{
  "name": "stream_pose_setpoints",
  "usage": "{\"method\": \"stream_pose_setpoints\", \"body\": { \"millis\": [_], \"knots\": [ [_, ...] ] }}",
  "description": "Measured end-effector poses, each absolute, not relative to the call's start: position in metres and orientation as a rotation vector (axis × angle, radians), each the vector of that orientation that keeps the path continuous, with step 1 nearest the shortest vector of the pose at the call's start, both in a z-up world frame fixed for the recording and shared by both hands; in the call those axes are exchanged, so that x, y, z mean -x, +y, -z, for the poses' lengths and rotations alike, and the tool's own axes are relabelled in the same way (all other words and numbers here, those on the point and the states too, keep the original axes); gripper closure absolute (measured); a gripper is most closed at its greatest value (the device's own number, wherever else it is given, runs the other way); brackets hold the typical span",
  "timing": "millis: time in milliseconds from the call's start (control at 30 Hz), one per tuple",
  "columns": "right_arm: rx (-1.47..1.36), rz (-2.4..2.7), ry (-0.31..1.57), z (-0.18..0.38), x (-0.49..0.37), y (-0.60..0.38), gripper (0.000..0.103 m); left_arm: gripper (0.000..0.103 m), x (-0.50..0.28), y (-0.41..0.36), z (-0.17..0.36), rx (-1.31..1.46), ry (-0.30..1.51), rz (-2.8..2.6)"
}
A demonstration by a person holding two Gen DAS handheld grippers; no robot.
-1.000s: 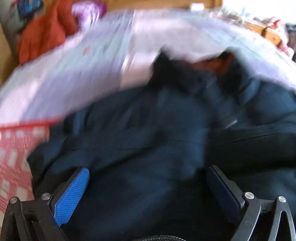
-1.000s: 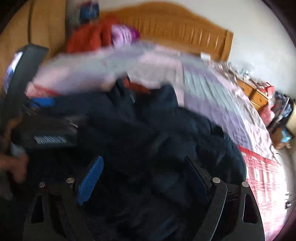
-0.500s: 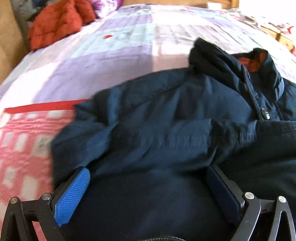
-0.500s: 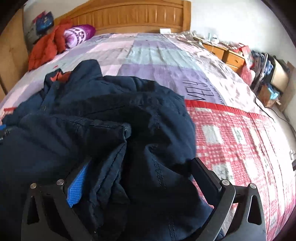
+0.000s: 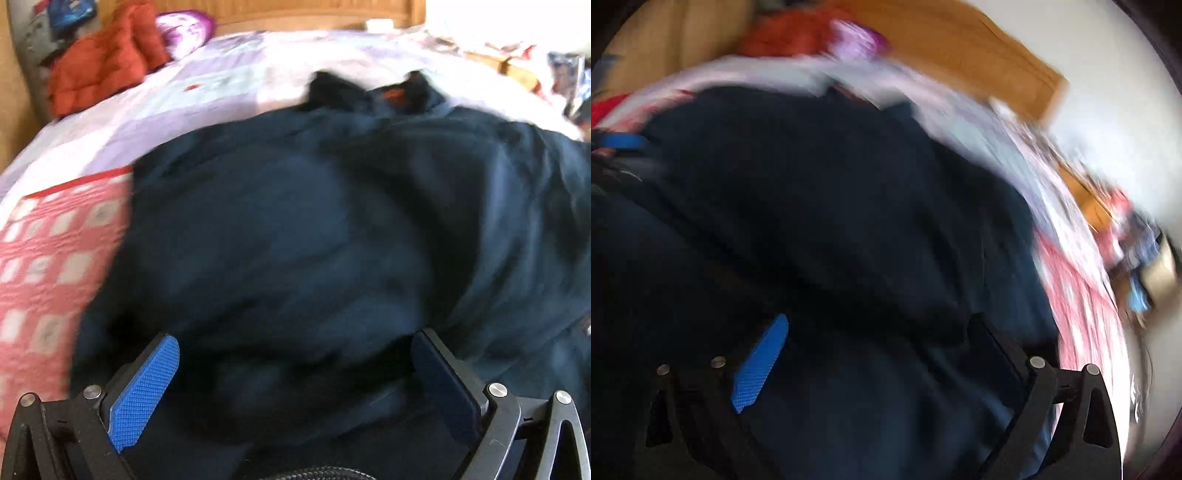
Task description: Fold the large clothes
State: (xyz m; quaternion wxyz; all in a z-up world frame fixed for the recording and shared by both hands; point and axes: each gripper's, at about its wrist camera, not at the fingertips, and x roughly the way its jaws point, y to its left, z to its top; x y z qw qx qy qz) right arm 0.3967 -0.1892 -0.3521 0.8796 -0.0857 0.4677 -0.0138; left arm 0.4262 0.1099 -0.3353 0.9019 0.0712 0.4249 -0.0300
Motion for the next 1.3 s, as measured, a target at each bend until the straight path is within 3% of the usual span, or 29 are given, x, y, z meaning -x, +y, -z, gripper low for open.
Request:
{"method": "stream_pose_setpoints", "body": {
  "millis": [167, 433, 767, 967, 1100, 1300],
  "knots": [
    [0.047, 0.296, 0.995, 0.329, -0.350, -0.281, 0.004, 0.000, -0.386, 0.135, 0.332, -0.113, 0.936, 0.014],
    [0.229, -0.168, 1.002, 0.329, -0.290, -0.123, 0.004, 0.000, -0.284, 0.072, 0.345, -0.197, 0.953, 0.179],
    [0.057, 0.090, 1.058, 0.327, -0.202, -0.242, 0.004, 0.000, -0.217, 0.184, 0.341, -0.025, 1.020, 0.005],
    [0.085, -0.014, 1.003, 0.309, -0.180, -0.164, 0.004, 0.001, -0.183, 0.154, 0.328, 0.023, 1.020, 0.118],
    [0.200, -0.175, 1.065, 0.323, -0.135, -0.113, 0.004, 0.000, -0.147, 0.143, 0.338, -0.043, 1.047, 0.153],
    [0.131, -0.013, 1.114, 0.319, -0.054, -0.169, 0.004, 0.000, -0.109, 0.180, 0.343, -0.037, 1.079, 0.178]
  ]
}}
